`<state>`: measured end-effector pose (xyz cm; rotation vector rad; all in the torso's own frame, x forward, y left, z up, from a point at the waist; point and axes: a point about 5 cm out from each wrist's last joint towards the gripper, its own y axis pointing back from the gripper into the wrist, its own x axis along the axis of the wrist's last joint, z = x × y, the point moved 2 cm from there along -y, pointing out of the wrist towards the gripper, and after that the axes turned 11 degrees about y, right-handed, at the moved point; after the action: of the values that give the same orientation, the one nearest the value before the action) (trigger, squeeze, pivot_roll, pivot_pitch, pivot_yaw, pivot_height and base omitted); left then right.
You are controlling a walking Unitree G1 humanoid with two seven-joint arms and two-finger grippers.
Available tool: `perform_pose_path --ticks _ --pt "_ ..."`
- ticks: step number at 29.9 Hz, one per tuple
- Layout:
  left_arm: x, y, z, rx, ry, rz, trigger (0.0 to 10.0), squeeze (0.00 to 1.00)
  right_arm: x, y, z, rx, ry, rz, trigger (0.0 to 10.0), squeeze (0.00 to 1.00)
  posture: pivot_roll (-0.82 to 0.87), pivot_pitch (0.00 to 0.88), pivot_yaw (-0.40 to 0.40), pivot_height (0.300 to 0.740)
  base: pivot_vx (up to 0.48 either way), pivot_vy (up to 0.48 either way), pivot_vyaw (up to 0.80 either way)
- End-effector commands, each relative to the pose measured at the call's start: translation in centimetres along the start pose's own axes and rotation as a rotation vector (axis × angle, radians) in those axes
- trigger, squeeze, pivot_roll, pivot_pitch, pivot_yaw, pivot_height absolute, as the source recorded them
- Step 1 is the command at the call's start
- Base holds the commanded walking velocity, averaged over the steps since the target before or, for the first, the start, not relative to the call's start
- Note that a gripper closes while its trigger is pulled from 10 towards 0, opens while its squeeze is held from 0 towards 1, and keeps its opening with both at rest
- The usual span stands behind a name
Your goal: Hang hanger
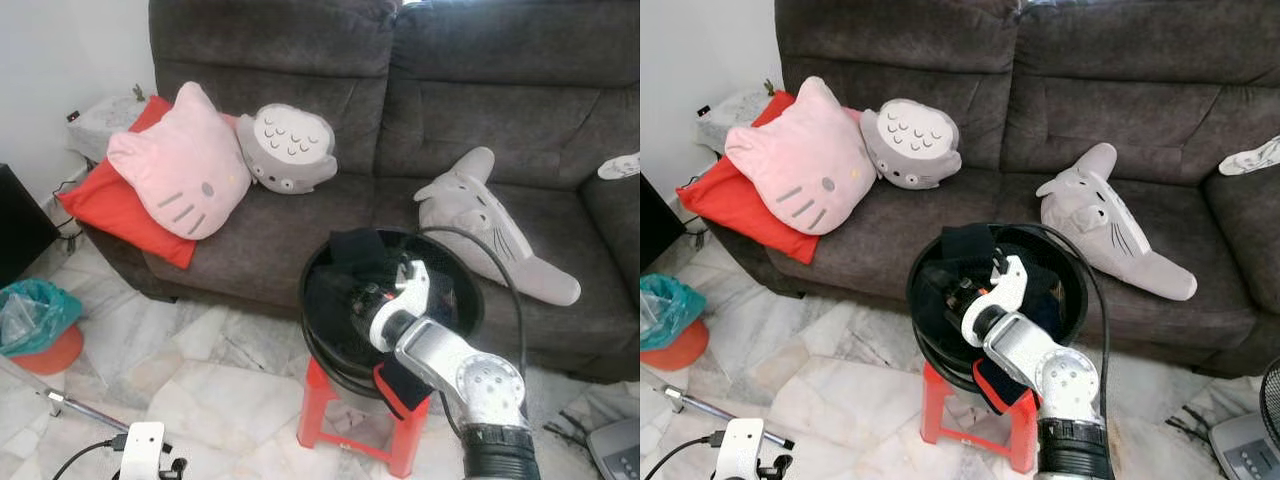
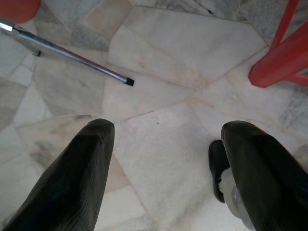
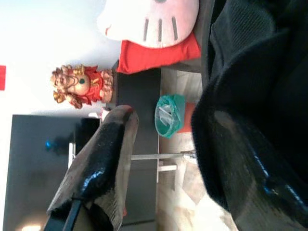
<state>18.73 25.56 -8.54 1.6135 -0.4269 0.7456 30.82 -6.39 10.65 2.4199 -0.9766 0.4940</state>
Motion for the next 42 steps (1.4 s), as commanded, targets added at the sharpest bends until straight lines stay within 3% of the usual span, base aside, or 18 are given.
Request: perform_pose_path --ticks 1,11,22,33,34,36,42 --pt "-0.6 0.1 0.0 -0.003 0.01 -0.026 10.0 0.0 -0.3 -0.6 -0.6 0.011 0.023 -0.021 10.0 0.0 -0.11 0.0 0.03 0.74 0.0 0.0 0.0" --pt "-0.5 0.1 -0.4 -0.003 0.012 -0.029 10.0 0.0 -0.9 -0.9 -0.3 0.004 0.019 -0.034 10.0 0.0 -0.11 0.0 0.039 0.74 0.0 0.0 0.0" --pt "-0.5 0.2 -0.6 -0.005 0.013 -0.036 10.0 0.0 -0.1 -0.6 1.9 -0.121 -0.076 0.036 10.0 0.0 -0.11 0.0 0.051 0.74 0.0 0.0 0.0" --pt "-0.4 0.1 -0.3 -0.021 0.013 -0.037 10.0 0.0 0.8 -1.7 1.0 -0.09 -0.11 0.056 10.0 0.0 -0.11 0.0 0.055 0.74 0.0 0.0 0.0" --pt "-0.4 0.1 -0.3 -0.022 0.013 -0.037 10.0 0.0 0.7 -1.7 1.0 -0.085 -0.113 0.057 0.6 0.0 -0.1 0.0 0.054 0.74 0.0 0.0 0.0" --pt "-0.5 0.1 -0.3 -0.024 0.013 -0.039 10.0 0.0 0.6 -1.9 0.9 -0.078 -0.118 0.05 0.0 0.0 -0.1 0.0 0.054 0.74 0.0 0.0 0.0" --pt "-0.6 0.1 -0.2 -0.027 0.015 -0.043 10.0 0.0 0.3 -2.0 0.6 -0.066 -0.114 0.031 0.0 0.0 -0.1 0.0 0.052 0.74 0.0 0.0 0.0"
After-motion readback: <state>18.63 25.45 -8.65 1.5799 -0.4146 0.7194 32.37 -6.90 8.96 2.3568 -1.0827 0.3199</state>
